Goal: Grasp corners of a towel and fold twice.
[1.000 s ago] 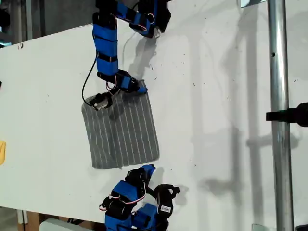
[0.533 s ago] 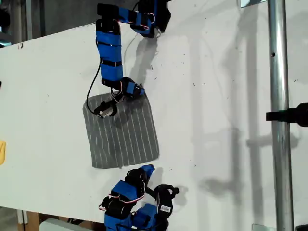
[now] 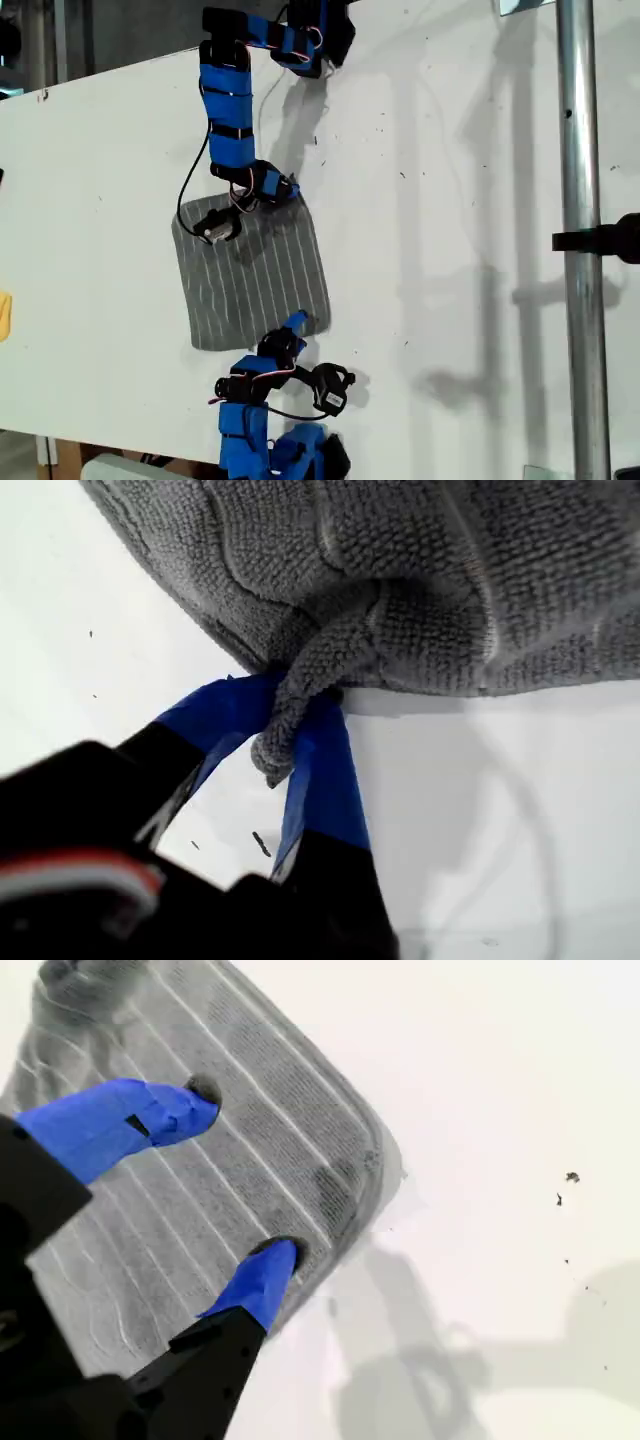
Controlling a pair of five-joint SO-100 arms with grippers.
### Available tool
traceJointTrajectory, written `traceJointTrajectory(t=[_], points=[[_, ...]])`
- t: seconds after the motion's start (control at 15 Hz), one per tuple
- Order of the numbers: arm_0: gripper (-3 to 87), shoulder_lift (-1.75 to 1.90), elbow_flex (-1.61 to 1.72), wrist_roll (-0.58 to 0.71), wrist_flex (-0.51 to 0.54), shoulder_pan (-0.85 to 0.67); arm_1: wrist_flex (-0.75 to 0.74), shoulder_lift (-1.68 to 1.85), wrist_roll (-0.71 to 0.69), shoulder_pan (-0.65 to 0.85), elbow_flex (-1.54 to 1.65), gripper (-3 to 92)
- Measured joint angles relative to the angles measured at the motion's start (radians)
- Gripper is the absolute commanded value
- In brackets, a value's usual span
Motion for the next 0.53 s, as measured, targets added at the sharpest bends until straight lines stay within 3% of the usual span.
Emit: traceJointTrajectory(t=[0.27, 0.47, 0.53], points=[[20.6, -0.261, -0.003, -0.014, -0.103, -0.012, 0.0, 0.014, 0.009, -0.003, 0.002, -0.2], [-2.9, -0.405, -0.104, -0.067, -0.11, -0.003, 0.0, 0.041, 0.009, -0.003, 0.002, -0.2], [-2.9, -0.408, -0.112, -0.084, -0.112, 0.002, 0.0, 0.043, 0.011, -0.003, 0.002, -0.2]])
